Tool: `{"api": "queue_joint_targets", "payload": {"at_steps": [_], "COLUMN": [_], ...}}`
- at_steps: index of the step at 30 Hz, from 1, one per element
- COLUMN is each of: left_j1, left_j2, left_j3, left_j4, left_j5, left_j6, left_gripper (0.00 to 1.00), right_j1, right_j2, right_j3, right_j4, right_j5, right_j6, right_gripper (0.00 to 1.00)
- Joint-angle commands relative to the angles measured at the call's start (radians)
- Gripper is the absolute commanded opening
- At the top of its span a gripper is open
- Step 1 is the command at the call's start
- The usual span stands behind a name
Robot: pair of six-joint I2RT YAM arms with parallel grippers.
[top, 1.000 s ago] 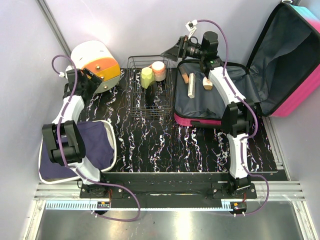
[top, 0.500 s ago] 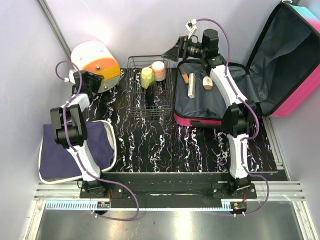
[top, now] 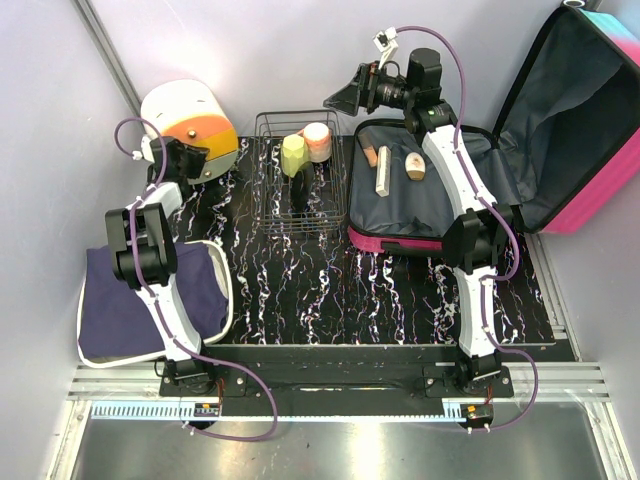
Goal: Open, take out, and arrange the luggage
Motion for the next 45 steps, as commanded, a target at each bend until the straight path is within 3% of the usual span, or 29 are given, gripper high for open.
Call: {"api": "queue_joint_targets", "payload": {"at_steps": [1,4,11,30,31,32,35,39,45], "left_j1": [0.012,0.009,0.003,-0.111,-0.112,-0.112,-0.114,-0.108,-0.108], "left_j2": [-0.007,-0.036,-0.143,-0.423,-0.435,-0.440,-0.463,-0.521,-0.674], "left_j3": [0.034,-0.009,-0.137,-0.460,-0.473,-0.476,-0.464,-0.447,-0.390], "left_j4": [0.077,0.094,0.132,0.082,0.080,0.078,0.054,0.035,-0.079], "left_j5": [-0.054,-0.042,-0.022,-0.019,-0.019,-0.016,-0.014,0.006,0.023], "left_j6": [-0.017,-0.014,-0.015,-0.071,-0.068,-0.066,-0.026,0.110,0.532], "left_gripper": [0.33,0.20,0.05,0.07,0.11,0.52,0.99,0.99,0.99], "right_j1": [0.003,0.003,0.004,0.003,0.001,0.000,-0.017,-0.078,-0.152], "right_j2": [0.010,0.005,-0.004,-0.090,-0.098,-0.102,-0.115,-0.070,0.051], "right_j3": [0.048,0.047,0.035,-0.106,-0.116,-0.131,-0.148,-0.099,0.030], "right_j4": [-0.013,-0.019,-0.018,-0.002,-0.004,-0.002,-0.002,-0.068,-0.419], "right_j5": [0.009,0.004,-0.006,-0.048,-0.046,-0.042,0.005,0.078,0.363], "right_j6": [-0.025,-0.029,-0.034,-0.071,-0.074,-0.080,-0.086,-0.075,-0.292], "right_gripper": [1.00,1.00,1.00,1.00,1.00,1.00,1.00,1.00,1.00]}}
